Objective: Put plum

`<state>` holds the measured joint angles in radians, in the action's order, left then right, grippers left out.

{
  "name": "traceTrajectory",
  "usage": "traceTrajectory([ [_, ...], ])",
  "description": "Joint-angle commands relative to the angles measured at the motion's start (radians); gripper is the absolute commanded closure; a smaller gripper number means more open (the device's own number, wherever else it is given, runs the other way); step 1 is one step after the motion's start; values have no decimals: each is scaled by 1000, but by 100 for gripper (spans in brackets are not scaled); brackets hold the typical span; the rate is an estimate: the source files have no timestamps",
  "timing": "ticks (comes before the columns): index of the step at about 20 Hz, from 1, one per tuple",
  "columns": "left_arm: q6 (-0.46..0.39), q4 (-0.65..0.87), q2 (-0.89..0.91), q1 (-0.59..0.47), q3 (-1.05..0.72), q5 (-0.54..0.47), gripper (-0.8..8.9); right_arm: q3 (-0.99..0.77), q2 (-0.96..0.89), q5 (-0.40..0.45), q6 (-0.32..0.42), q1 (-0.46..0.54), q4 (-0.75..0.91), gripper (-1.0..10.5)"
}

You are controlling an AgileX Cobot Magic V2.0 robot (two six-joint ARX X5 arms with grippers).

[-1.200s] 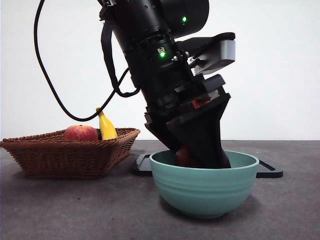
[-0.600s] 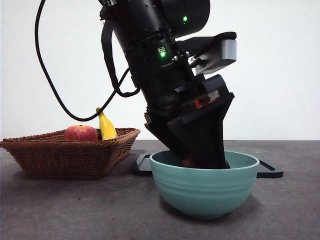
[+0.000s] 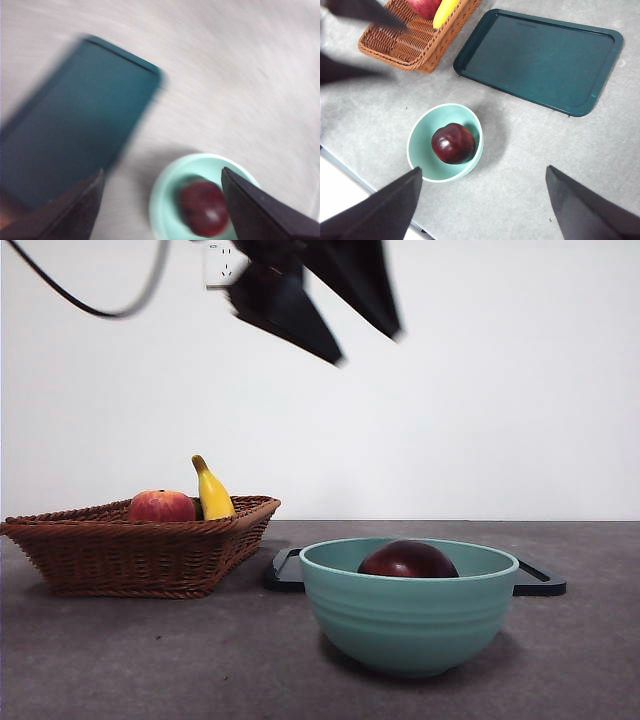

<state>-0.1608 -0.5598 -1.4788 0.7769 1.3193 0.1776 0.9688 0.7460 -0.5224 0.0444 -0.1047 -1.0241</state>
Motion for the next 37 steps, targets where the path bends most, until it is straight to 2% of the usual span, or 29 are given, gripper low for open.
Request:
traceTrajectory([
  [1,70,-4,64,-75,17,34,436,21,4,-2,-10,-4,6,551],
  [4,120,-46,154,-221,17,114,436,21,4,-2,-10,-4,6,551],
  [8,116,-201,247,-397,7,239,436,21,4,-2,-10,-4,7,551],
  [11,82,-308,316,-469,-16,320,438,21,5,-2,-10,-4,20,551],
  [18,-17,-453,473,-481,-203,546,439,21,5,-2,-10,-4,28,552],
  [22,-64,-546,488,-477,-233,557,440,21,5,-5,-11,-5,24,552],
  [27,-63,-546,488,-475,-233,557,440,19,7,-5,-18,-34,-3,552],
  [34,-63,-546,488,-475,-233,557,440,0,124,2,-83,-161,18,553],
  [37,-63,-546,488,-475,-233,558,440,-87,186,21,-145,-222,154,559],
])
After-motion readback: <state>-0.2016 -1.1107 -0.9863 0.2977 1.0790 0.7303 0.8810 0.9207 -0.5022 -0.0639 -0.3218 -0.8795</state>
